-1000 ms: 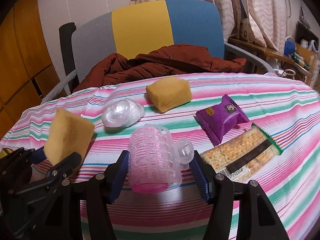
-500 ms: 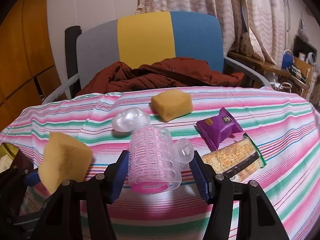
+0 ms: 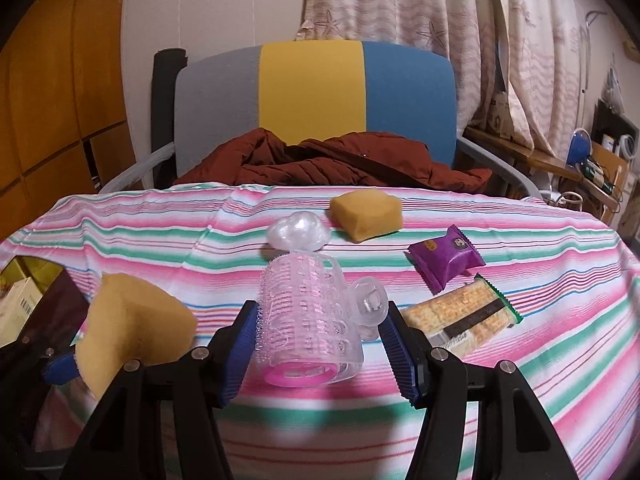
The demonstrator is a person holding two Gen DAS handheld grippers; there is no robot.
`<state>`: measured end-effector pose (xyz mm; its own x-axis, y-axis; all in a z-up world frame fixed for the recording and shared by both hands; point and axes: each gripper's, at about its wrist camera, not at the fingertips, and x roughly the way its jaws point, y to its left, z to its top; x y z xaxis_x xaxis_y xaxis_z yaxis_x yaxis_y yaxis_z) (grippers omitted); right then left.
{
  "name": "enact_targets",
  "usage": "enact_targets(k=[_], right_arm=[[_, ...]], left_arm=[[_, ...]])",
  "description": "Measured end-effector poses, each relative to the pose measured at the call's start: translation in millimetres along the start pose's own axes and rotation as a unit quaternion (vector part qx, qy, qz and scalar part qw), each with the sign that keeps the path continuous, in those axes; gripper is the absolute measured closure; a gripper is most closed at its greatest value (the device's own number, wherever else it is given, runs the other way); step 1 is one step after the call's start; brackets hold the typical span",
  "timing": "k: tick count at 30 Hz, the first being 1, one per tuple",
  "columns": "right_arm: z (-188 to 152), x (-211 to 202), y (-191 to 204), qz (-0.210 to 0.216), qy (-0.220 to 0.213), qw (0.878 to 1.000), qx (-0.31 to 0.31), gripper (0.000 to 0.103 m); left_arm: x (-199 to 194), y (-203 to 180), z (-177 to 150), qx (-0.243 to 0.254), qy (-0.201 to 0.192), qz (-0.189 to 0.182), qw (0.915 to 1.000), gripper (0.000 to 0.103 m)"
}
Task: Organize objects
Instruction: 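Carry the pink roller and yellow sponge into the gold tray and release them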
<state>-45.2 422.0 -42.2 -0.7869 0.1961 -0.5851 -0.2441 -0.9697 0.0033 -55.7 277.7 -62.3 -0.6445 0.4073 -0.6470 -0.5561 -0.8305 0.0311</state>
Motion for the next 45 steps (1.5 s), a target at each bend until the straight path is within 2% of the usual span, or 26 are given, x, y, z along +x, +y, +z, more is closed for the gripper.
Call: enact_targets(k=[5, 8, 11, 17, 20, 25, 32, 36, 43, 45], right_arm=[[-8, -11, 3, 0.005, 0.001, 1.000, 0.011, 0.042], [-14, -18, 3, 0.009, 0.001, 1.000, 0.022, 0.042], [-20, -26, 5, 0.013, 0.003, 0.999, 0.034, 0.042], [-28, -34, 17, 0.027, 0.018, 0.999, 0.029, 0.042], [-28, -42, 27, 0.043, 0.018, 0.999, 0.027, 0.042], [-26, -52, 54, 0.099, 0.031, 0.994, 0.047, 0.042], [-6, -78, 120, 0.158, 0.005, 0.987, -0.008, 0.042], [7, -83, 157, 0.183, 0.002, 0.982, -0.050, 0.042], [10, -69, 209, 0.187, 0.027, 0.975, -0.115, 0.042], [9, -66, 220, 0.180, 0.029, 0.975, -0.129, 0.041]], left_arm=[[-16, 4, -11, -0.011, -0.003, -0.006, 0.9999, 0.057], [-36, 6, -16, -0.019, -0.018, -0.025, 0.9993, 0.057], [-55, 10, -26, -0.034, -0.017, -0.049, 0.9980, 0.057], [-91, 33, -37, -0.061, -0.024, -0.065, 0.9957, 0.057], [-113, 53, -36, -0.076, -0.038, -0.053, 0.9950, 0.057], [-138, 104, -37, -0.120, -0.052, -0.019, 0.9912, 0.057], [-155, 181, -46, -0.178, -0.042, 0.026, 0.9827, 0.056], [-149, 212, -52, -0.201, -0.017, 0.037, 0.9788, 0.056], [-128, 244, -67, -0.218, 0.031, 0.043, 0.9744, 0.056], [-121, 250, -71, -0.222, 0.050, 0.035, 0.9730, 0.055]])
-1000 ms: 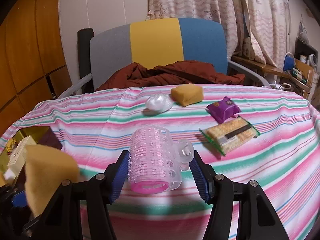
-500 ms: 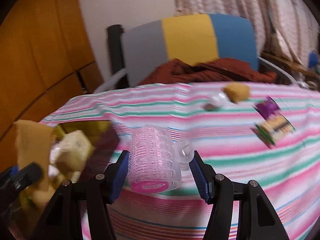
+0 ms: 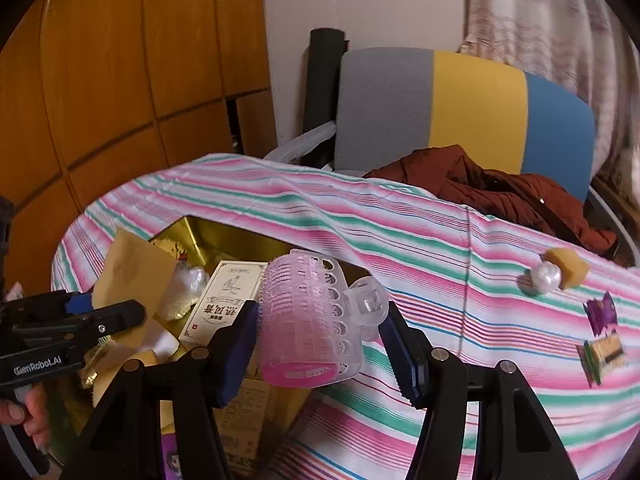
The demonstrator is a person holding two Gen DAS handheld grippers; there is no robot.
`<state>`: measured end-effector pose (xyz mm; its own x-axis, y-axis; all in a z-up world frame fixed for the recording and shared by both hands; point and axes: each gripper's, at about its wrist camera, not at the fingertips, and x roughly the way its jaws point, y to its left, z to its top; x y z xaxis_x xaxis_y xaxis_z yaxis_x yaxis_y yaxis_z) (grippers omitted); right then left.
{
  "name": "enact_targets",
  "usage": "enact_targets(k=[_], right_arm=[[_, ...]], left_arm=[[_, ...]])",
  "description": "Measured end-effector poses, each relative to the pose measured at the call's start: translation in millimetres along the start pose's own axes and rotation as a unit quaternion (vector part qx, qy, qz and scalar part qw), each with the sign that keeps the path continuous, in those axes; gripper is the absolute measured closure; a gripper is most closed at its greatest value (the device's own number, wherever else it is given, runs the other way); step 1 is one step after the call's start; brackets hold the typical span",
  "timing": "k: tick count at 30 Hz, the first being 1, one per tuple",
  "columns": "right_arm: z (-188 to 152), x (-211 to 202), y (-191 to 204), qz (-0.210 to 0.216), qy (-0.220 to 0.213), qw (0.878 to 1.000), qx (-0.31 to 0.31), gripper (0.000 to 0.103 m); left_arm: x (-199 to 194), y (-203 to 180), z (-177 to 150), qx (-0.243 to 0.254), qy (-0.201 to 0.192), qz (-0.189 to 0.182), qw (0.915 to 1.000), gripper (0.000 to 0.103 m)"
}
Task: Organize objects
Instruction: 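Carry the pink roller and yellow sponge into the gold tray and release them, then move both tools back toward the remaining items on the cloth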
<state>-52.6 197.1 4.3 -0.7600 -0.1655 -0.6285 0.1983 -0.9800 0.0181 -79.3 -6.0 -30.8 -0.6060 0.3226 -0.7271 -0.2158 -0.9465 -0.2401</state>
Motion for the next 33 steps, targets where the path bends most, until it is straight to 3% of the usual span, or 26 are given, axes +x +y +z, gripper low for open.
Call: enact_targets(k=[5, 9, 14, 26, 33], right_arm=[[0, 11, 1, -0.007, 0.010, 1.000, 0.006, 0.040], [-3, 6, -4, -0.009, 0.003, 1.000, 0.020, 0.028], [-7, -3, -11, -0.009, -0.006, 0.999, 0.042, 0.025], [-32, -23, -37, -0.009, -0.007, 0.995, 0.096, 0.023], [-43, -26, -61, -0.027, 0.001, 0.992, 0.126, 0.023]], left_arm=[[14, 8, 0, -0.016, 0.023, 0.008, 0.9996, 0.050], [12, 11, -3, -0.032, 0.023, 0.011, 0.9992, 0.046], [-2, 5, -4, -0.021, -0.005, 0.015, 0.9996, 0.036], [-37, 12, 1, -0.064, -0.080, 0.069, 0.9923, 0.036], [-46, -19, -6, -0.019, -0.091, 0.050, 0.9944, 0.036]])
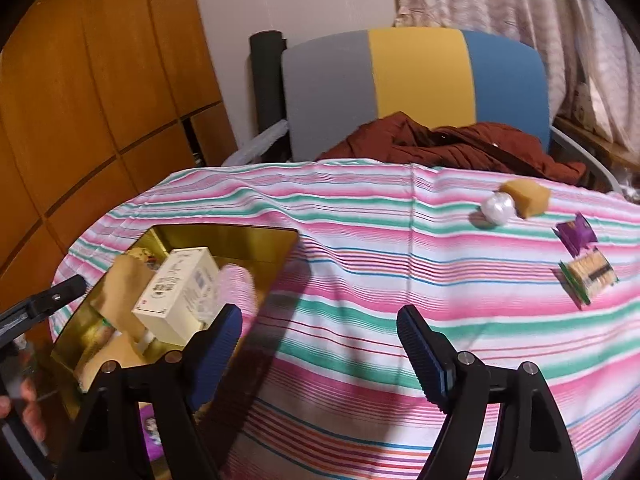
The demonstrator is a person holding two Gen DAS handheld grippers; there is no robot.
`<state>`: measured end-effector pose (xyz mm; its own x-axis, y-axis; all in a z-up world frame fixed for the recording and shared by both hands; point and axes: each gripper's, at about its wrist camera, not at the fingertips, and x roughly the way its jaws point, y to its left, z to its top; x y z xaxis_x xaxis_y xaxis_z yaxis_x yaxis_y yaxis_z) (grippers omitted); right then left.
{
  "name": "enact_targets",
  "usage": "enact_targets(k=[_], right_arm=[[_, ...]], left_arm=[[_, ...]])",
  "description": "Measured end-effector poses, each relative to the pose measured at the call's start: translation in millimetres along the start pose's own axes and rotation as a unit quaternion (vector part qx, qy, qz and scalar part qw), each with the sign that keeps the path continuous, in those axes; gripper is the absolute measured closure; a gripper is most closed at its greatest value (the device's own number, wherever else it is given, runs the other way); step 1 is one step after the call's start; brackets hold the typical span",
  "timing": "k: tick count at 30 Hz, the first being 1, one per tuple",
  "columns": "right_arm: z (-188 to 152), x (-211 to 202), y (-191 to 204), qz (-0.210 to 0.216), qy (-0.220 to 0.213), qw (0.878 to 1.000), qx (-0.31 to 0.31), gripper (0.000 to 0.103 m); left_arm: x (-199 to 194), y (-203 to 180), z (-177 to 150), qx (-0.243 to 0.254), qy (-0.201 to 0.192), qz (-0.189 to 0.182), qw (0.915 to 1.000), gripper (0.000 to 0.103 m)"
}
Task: Organize objects
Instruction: 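Move both tools back toward the remaining items on the cloth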
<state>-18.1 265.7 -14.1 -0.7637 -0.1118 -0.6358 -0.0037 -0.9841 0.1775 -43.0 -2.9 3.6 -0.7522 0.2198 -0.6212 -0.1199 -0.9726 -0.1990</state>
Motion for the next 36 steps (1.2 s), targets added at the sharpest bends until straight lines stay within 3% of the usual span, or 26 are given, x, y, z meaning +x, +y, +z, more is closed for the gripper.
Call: enact_targets(k=[10, 20, 28, 36], right_arm=[[-11, -4, -33, -0.024, 0.010, 0.999, 0.022, 0.022], [-28, -8, -82, -0.080, 0.028, 0.994, 0.062, 0.021], [-30, -28, -166, -0.171, 0.011, 0.968, 0.186, 0.017], [-5, -28, -226, -0.212, -0.006, 0.942, 0.259, 0.015]], left_arm=[[-8, -67, -11, 0.080, 0.008, -0.096, 0.9922, 0.036], [-12, -133, -46, 0.158, 0.043, -0.168, 0.9721, 0.036], [-7, -172, -66, 0.187, 0.076, -0.202, 0.9584, 0.036], [-3, -191, -81, 0.214, 0.094, -0.202, 0.9510, 0.035]])
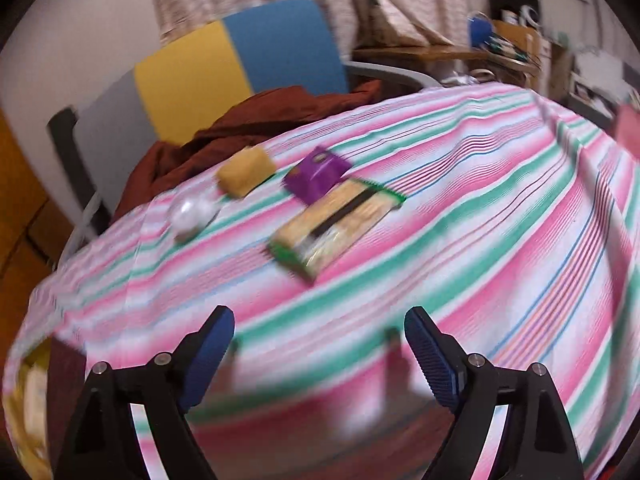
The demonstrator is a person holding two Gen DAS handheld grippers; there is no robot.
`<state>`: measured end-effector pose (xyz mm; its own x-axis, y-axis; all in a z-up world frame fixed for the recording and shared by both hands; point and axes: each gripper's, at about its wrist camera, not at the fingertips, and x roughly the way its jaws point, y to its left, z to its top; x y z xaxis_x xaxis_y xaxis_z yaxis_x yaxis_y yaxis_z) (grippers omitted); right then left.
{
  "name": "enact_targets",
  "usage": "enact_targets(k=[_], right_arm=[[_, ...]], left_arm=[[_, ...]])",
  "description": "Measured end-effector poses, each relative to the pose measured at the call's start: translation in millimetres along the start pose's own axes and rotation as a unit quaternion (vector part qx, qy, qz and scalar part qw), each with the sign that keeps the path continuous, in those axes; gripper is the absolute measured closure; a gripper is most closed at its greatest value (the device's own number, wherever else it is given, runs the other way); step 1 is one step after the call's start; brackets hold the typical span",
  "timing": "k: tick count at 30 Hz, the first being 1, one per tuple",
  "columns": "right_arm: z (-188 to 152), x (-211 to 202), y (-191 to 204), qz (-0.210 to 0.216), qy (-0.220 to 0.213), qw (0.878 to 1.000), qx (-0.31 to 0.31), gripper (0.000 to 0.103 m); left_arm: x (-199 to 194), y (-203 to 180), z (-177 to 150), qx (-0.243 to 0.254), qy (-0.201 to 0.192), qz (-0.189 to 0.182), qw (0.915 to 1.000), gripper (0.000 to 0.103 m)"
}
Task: Organize objects
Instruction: 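Move both tools back toward the remaining items on the cloth, then grasp the cracker packet with the right tool while the left tool grasps the white ball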
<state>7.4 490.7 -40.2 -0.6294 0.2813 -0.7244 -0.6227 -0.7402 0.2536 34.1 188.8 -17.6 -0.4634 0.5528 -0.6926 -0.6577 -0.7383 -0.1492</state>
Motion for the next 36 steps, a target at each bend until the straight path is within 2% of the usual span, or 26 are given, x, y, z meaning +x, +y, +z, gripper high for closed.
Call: enact_targets(k=[7, 18, 20, 22, 27, 32, 36], right_arm=[[45, 39, 0, -0.026, 0.006, 0.999, 0.040, 0.015], [53, 78, 13, -0.068, 0.041, 0.997, 0.018, 0.016], [51, 81, 10, -0.069, 0.042, 0.997, 0.009, 0.020], [48, 79, 10, -0.072, 0.033, 0.997, -0.016, 0.032], [42, 67, -6, -0.038, 0.031, 0.997, -0.059, 0.051], [40, 58, -25, -0.020, 0.033, 0.996, -0.085, 0.054], [36, 53, -38, -0.009, 0.026, 0.996, -0.086, 0.054]], left_arm=[[3, -6, -2, 0.008, 0.015, -0.001, 0.9999, 0.035], [13, -3, -3, -0.001, 0.033, 0.002, 0.9994, 0.035], [15, -2, -1, -0.004, 0.036, 0.003, 0.9993, 0.035], [17, -1, 0, -0.007, 0.038, 0.002, 0.9992, 0.035], [28, -3, 9, -0.013, 0.046, 0.001, 0.9989, 0.035], [46, -10, 25, -0.016, 0.054, 0.003, 0.9984, 0.035], [72, -13, 51, -0.018, 0.065, -0.001, 0.9977, 0.034]])
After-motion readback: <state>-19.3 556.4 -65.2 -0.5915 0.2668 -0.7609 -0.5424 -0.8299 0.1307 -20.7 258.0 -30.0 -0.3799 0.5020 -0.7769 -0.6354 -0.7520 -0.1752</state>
